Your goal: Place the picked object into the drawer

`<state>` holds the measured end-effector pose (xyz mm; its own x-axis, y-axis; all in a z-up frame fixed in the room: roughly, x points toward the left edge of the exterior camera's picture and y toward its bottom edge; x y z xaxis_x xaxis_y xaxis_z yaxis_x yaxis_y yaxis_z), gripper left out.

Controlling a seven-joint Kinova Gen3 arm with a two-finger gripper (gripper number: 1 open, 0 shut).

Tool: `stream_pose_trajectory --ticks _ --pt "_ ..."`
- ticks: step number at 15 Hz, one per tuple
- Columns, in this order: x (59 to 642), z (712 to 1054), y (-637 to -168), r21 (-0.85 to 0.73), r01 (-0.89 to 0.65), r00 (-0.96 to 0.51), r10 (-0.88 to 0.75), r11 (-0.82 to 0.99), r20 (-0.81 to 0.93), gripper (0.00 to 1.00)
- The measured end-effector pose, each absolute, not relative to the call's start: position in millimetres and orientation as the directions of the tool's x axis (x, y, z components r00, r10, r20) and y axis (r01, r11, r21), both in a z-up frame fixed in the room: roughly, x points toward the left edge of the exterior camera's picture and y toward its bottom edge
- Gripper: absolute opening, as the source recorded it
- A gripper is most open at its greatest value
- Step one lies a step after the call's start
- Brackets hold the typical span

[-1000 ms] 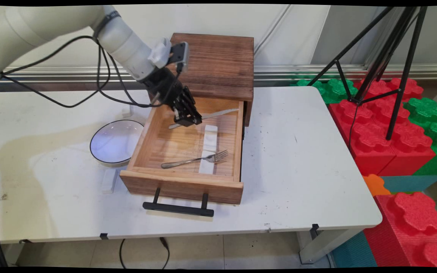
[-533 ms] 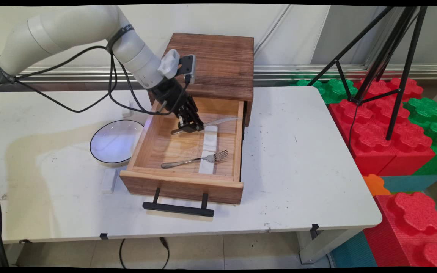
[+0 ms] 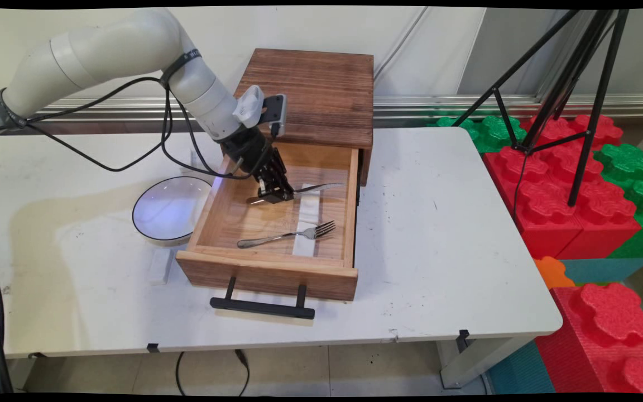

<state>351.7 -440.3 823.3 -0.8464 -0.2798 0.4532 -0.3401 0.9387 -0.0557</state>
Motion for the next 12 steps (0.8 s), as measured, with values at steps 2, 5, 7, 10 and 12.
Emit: stream_pose_trajectory --ticks 2,5,7,10,12 --pt "352.0 820.0 -440.6 -0.055 -0.338 -0.849 -0.279 0.939 0.448 0.00" --pt "354.3 815.3 -440.5 -0.058 -0.338 -0.854 -0.280 0.940 0.439 1.00" --pt "355.3 814.5 -440.6 -0.061 -0.339 -0.855 -0.280 0.939 0.437 1.00" --pt "357.2 815.8 -440.4 -0.068 -0.344 -0.854 -0.282 0.936 0.437 1.00" --pt "358.4 820.1 -439.4 -0.076 -0.350 -0.851 -0.283 0.933 0.443 1.00"
